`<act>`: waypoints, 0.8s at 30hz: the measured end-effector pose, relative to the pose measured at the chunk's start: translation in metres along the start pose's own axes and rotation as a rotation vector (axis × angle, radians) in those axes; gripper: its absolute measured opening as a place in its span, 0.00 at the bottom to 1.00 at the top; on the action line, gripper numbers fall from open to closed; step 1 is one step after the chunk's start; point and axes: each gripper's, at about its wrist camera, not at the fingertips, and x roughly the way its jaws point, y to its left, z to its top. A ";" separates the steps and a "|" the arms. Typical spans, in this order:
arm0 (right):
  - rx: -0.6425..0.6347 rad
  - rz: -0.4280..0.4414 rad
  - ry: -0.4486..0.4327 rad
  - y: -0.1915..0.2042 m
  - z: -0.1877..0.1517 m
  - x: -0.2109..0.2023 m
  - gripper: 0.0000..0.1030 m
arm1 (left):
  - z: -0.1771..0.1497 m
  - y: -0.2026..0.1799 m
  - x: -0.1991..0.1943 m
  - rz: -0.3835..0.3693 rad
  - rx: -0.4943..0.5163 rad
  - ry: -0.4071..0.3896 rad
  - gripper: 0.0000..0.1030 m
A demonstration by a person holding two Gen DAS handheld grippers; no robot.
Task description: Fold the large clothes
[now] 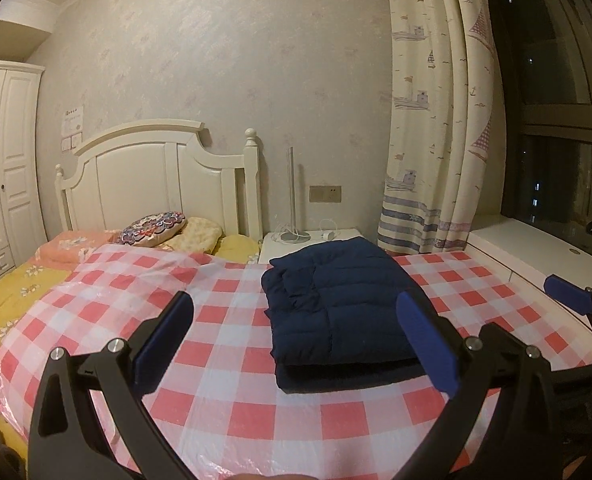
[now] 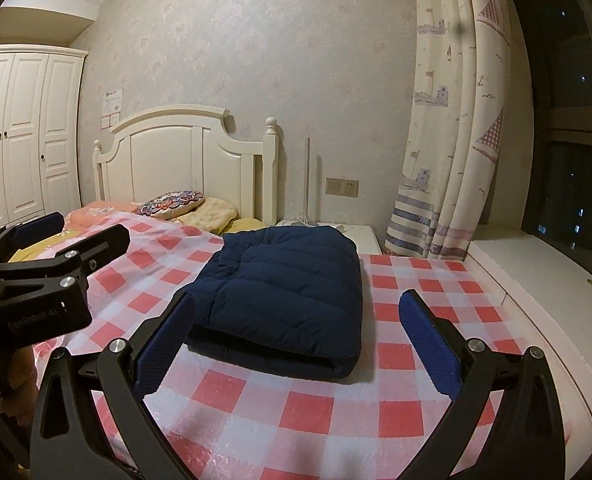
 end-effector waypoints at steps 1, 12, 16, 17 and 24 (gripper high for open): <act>0.000 0.000 0.001 0.000 0.000 0.000 0.95 | -0.001 0.000 0.000 0.001 -0.001 0.004 0.98; 0.011 -0.007 0.007 -0.001 -0.003 0.003 0.95 | -0.003 0.001 0.002 0.002 -0.003 0.018 0.98; 0.016 -0.011 0.012 -0.003 -0.004 0.004 0.95 | -0.003 0.002 0.002 0.003 -0.003 0.019 0.98; 0.017 -0.012 0.014 -0.003 -0.005 0.004 0.95 | -0.004 0.002 0.002 0.003 -0.003 0.020 0.98; 0.019 -0.013 0.019 -0.004 -0.005 0.005 0.95 | -0.007 0.002 0.003 0.003 -0.001 0.025 0.98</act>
